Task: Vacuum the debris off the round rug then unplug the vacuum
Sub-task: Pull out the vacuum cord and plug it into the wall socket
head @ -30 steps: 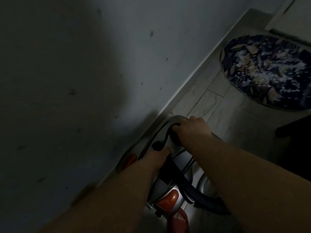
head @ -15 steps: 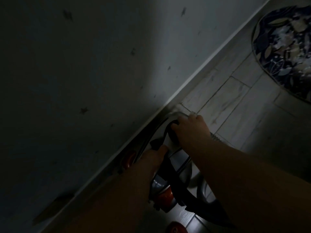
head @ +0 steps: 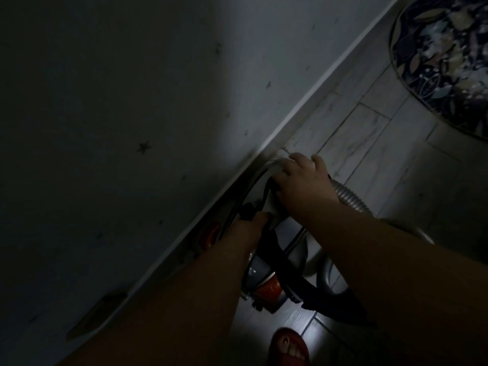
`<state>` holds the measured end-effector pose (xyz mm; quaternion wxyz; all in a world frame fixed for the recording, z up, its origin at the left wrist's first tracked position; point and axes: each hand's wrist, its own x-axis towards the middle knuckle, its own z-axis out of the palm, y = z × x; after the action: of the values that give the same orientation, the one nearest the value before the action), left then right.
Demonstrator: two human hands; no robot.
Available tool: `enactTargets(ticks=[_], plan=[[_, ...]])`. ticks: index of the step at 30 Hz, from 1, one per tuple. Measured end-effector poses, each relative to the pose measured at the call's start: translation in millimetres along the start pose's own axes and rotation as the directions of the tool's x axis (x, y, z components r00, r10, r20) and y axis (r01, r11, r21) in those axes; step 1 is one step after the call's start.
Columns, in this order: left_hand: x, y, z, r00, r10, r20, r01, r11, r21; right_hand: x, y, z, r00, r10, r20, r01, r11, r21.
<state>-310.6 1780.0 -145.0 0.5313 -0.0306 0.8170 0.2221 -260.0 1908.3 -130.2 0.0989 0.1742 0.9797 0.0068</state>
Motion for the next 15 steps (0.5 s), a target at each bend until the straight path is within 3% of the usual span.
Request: enactTargets(ticks=[3, 8, 12, 15], plan=[[-12.6, -11.0, -4.7, 0.999, 0.031, -0.016, -0.031, 0.999, -0.022, -39.7, -23.9, -7.4, 0.994, -0.082, 0.078, 0.073, 0.991, 0.111], [-4.0, -29.1, -10.1, 0.991, 0.130, -0.023, -0.132, 0.984, -0.119, -115.5, -54.2, -2.1, 0.923, 0.043, 0.382, -0.179, 0.928, 0.327], [-16.0, -41.2, -16.6, 0.989, 0.145, -0.008, -0.145, 0.988, -0.054, -146.4, -76.9, -1.0, 0.902, 0.218, 0.374, -0.390, 0.782, 0.485], [-64.2, -52.9, -20.6, 0.968, 0.240, 0.081, -0.243, 0.969, 0.034, -161.2, -83.7, 8.8, 0.886, 0.325, 0.330, -0.453, 0.759, 0.467]])
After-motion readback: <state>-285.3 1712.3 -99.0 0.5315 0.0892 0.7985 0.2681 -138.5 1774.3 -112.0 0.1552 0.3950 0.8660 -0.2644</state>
